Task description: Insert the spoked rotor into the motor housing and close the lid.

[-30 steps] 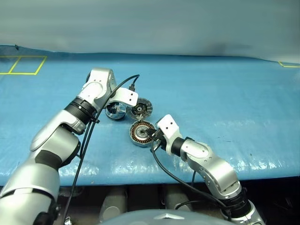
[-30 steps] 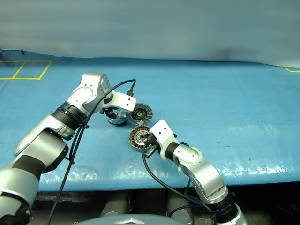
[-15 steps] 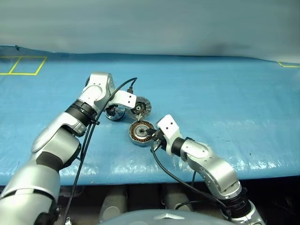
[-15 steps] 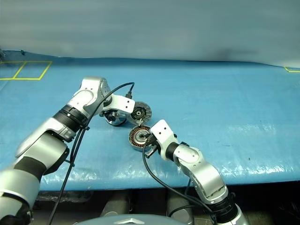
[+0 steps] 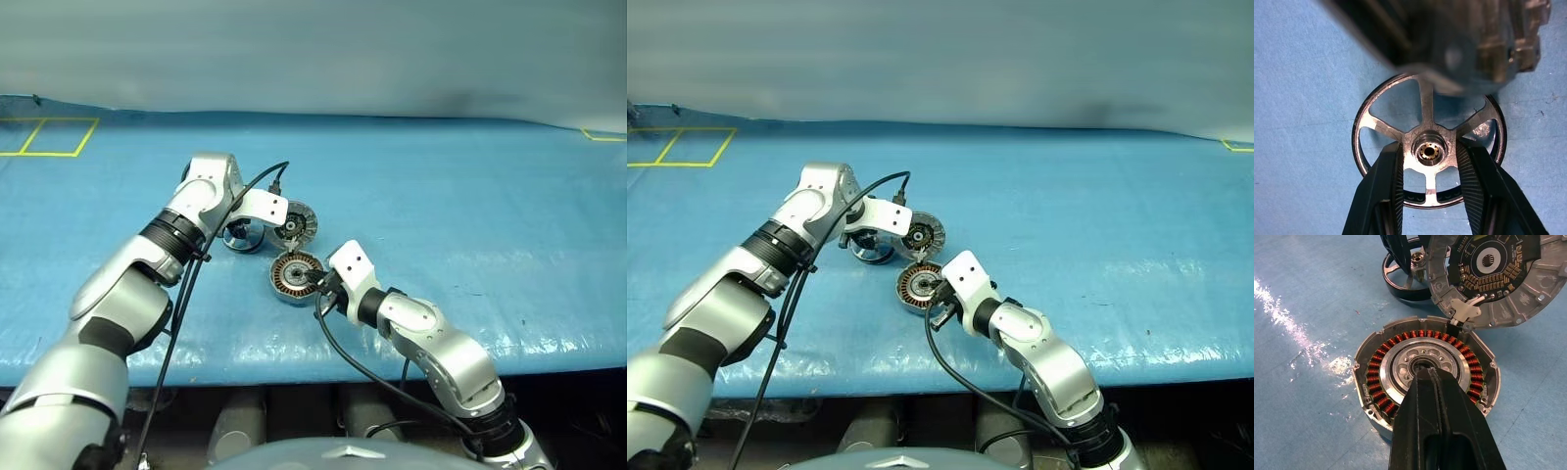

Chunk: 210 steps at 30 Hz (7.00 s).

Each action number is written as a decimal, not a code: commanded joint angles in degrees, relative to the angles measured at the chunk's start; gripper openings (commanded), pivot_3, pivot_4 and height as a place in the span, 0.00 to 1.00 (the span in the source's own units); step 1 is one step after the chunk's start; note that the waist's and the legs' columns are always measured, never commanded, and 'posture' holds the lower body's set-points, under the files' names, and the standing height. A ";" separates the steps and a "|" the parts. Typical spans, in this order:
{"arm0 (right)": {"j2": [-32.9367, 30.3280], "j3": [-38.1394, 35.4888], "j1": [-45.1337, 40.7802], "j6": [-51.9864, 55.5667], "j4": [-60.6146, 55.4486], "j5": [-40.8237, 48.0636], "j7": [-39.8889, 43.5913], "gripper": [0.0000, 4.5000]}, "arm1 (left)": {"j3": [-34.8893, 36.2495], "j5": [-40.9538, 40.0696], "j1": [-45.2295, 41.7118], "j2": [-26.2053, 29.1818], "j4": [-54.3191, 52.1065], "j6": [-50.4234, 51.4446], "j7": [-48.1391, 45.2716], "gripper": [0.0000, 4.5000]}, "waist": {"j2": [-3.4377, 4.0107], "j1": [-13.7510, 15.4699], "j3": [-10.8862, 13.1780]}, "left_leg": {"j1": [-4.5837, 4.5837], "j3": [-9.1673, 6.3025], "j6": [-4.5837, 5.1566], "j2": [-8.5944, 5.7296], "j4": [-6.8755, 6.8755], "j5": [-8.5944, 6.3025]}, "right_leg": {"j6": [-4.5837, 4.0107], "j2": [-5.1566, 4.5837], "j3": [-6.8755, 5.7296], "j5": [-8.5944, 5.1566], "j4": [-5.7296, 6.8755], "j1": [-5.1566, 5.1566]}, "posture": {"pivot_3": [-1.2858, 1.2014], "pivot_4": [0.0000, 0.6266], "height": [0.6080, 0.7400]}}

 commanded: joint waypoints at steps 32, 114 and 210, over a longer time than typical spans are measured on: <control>-2.52 -1.79 3.88 -3.17 -2.98 1.31 2.51 0.00 | 43.17 -50.71 37.84 14.59 -61.51 36.44 6.78 0.28 | -0.10 -0.85 0.05 | 0.14 -0.05 0.00 0.07 -0.09 0.00 | -0.48 0.04 -0.01 -0.32 0.04 0.07 | 0.52 0.24 1.00; -0.58 -9.42 18.66 -42.22 16.77 2.86 16.08 0.00 | 8.19 -41.35 15.99 8.38 -32.34 14.42 3.53 0.28 | -0.06 0.95 0.04 | 0.17 0.11 -0.08 0.01 -0.16 0.06 | -0.52 -0.08 0.05 -0.31 -0.04 0.10 | 0.52 0.24 1.00; 5.40 -1.75 -4.49 -16.86 14.29 3.01 8.09 0.00 | 45.76 -59.78 66.16 -3.25 -56.87 2.26 35.10 0.01 | 0.07 1.14 0.04 | 0.18 0.11 -0.08 -0.01 -0.18 0.06 | -0.56 -0.17 0.02 -0.33 -0.07 0.07 | 0.52 0.24 1.00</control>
